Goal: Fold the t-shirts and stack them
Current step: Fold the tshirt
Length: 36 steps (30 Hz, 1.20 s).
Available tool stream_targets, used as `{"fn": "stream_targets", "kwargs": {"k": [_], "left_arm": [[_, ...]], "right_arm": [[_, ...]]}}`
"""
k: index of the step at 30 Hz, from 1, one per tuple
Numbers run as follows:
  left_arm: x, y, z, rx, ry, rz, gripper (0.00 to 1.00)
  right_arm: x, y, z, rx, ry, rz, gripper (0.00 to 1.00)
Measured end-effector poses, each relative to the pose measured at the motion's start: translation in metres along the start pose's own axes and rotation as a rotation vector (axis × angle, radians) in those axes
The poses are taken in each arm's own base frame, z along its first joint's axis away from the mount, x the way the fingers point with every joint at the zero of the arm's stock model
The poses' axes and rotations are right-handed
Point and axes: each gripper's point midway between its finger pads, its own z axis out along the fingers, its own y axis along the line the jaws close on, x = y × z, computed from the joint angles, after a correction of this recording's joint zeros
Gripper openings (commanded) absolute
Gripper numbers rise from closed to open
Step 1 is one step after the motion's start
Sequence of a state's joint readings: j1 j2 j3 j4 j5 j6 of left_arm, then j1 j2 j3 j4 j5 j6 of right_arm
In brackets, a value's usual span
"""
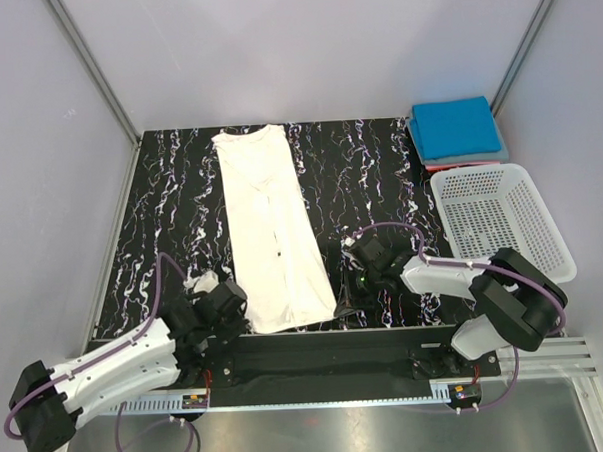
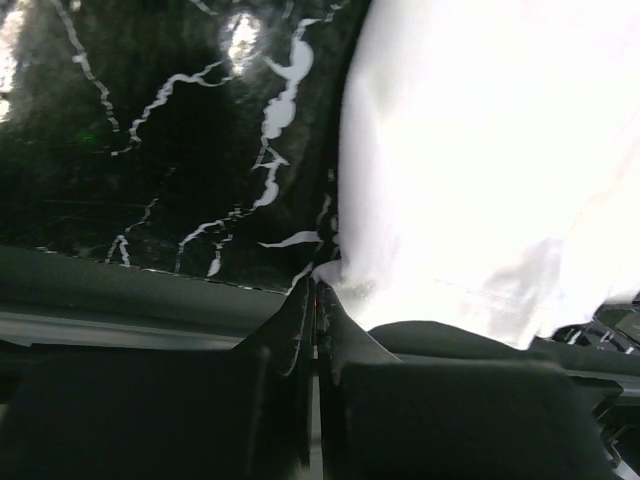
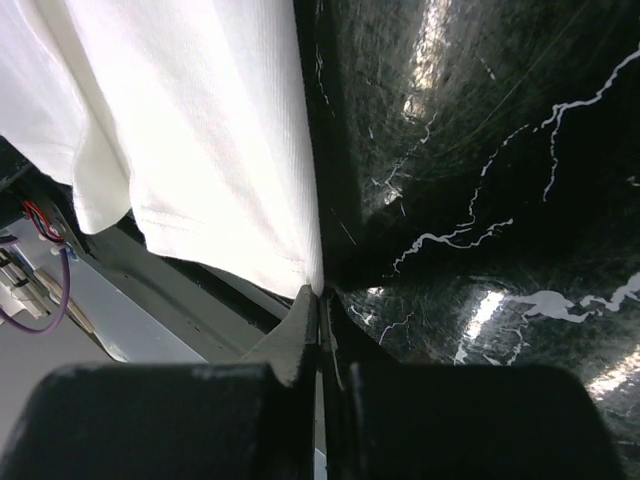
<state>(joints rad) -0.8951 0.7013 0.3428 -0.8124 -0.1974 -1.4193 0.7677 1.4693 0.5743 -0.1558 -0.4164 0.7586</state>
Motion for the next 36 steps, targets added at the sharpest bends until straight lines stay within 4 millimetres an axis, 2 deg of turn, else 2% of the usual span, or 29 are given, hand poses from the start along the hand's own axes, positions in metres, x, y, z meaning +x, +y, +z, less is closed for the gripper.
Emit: {"fn": "stream_targets", "kwargs": {"k": [8,11,16,19,24,31,36], "left_arm": [[-0.009,-0.023,-0.005,0.035,-0.008,0.022,0.00],[-0.022,-0.025,-0.004,0.040,-0.025,-0.010,0.00],[-0.053,-0.031,-0.004,0.022,-0.057,-0.050,0.00],[-0.076,-0.045,-0.003,0.027,-0.074,-0.051,0.00],[-0.118,-0.066,0.003,0.010,-0.083,-0.047,0.00],[-0.193,-0.112,0.001,0.026,-0.160,-0.005,0.00],[-0.237,-0.124,0.006,0.006,-0.198,-0.007,0.00]], "right_arm": [[-0.011,0.010,-0.012,0.031,-0.026,-0.028,0.00],[-0.025,0.023,-0.019,0.038,-0.053,-0.065,0.00],[-0.061,0.052,-0.023,0.040,-0.098,-0.145,0.00],[-0.088,0.066,-0.020,0.042,-0.114,-0.186,0.00],[-0.143,0.073,-0.013,0.070,-0.135,-0.231,0.00],[-0.230,0.074,-0.031,0.071,-0.218,-0.254,0.00],[-0.284,0.083,-0.033,0.058,-0.261,-0.333,0.00]]}}
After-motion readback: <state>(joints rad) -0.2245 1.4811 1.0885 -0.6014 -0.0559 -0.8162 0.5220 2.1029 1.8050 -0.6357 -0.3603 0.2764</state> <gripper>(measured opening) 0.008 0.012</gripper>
